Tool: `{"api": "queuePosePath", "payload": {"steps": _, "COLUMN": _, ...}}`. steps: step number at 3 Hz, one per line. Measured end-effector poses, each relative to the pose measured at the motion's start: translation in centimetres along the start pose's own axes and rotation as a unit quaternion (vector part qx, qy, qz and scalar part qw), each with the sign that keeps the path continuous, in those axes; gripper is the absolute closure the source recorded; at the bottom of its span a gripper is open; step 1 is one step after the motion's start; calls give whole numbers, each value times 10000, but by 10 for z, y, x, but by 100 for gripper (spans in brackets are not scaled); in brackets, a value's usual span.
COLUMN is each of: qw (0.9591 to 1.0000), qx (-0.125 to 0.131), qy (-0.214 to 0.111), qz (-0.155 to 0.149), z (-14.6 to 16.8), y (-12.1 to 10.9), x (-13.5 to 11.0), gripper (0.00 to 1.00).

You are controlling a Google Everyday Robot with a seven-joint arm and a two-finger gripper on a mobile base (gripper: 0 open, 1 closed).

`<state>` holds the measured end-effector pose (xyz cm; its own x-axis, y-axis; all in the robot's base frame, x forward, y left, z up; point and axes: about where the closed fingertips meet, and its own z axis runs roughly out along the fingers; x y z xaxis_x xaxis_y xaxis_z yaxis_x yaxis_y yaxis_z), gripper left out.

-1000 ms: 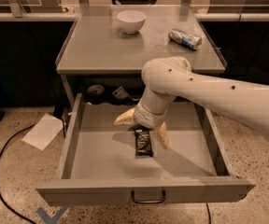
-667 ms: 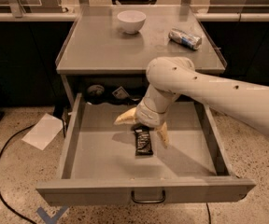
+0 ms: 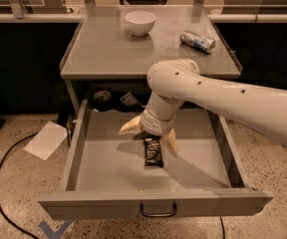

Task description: Pick rxbar chocolate from top drawer and place on counter

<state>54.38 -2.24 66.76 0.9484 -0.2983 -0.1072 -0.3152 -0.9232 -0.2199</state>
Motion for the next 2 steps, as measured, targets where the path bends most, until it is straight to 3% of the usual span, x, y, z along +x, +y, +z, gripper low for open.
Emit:
{"api": "queuePosePath", "payload": {"steps": 1, "qw": 9984, "qx": -530, "qy": 166, "qz": -56, "z": 14, "y": 1, "x": -1, "gripper": 0}}
{"api": "queuePosePath", "payload": {"steps": 2, "qw": 9973, "qx": -717, "qy": 145, "qz": -43, "z": 35, "y": 6, "x": -3, "gripper": 0}}
